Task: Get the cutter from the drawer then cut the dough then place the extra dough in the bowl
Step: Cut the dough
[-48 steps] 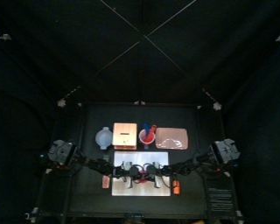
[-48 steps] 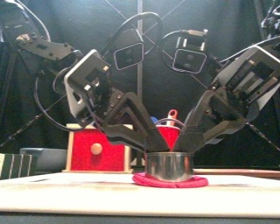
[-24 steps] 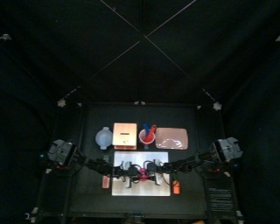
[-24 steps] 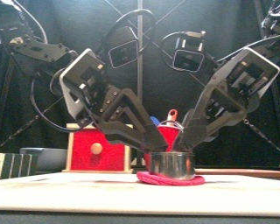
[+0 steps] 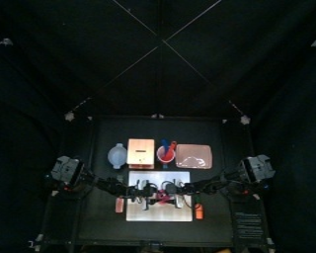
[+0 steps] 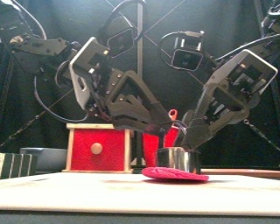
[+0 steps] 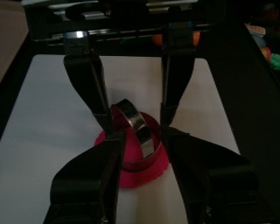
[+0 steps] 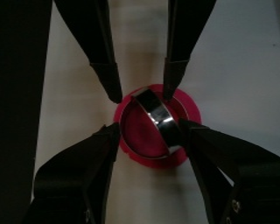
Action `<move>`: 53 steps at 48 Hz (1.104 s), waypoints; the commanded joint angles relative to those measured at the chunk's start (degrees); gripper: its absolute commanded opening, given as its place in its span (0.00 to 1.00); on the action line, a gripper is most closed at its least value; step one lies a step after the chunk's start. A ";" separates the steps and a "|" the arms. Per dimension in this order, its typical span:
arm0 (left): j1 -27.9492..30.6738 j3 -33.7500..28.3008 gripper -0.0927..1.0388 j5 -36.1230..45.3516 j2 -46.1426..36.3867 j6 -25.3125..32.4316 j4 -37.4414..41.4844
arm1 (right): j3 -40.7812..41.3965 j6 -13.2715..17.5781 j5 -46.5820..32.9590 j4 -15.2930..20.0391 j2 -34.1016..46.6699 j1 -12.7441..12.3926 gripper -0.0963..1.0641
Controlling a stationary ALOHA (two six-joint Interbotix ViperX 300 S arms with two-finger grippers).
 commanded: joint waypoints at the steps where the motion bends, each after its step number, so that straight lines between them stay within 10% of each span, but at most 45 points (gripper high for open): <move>1: -0.53 0.26 0.76 -0.53 -3.08 -0.09 0.00 | -1.41 -0.09 -0.26 -0.44 -2.99 -0.26 0.85; 53: -1.93 1.32 0.59 -7.03 5.98 -0.09 -8.35 | -13.36 0.00 26.02 -17.31 -1.93 -1.67 0.84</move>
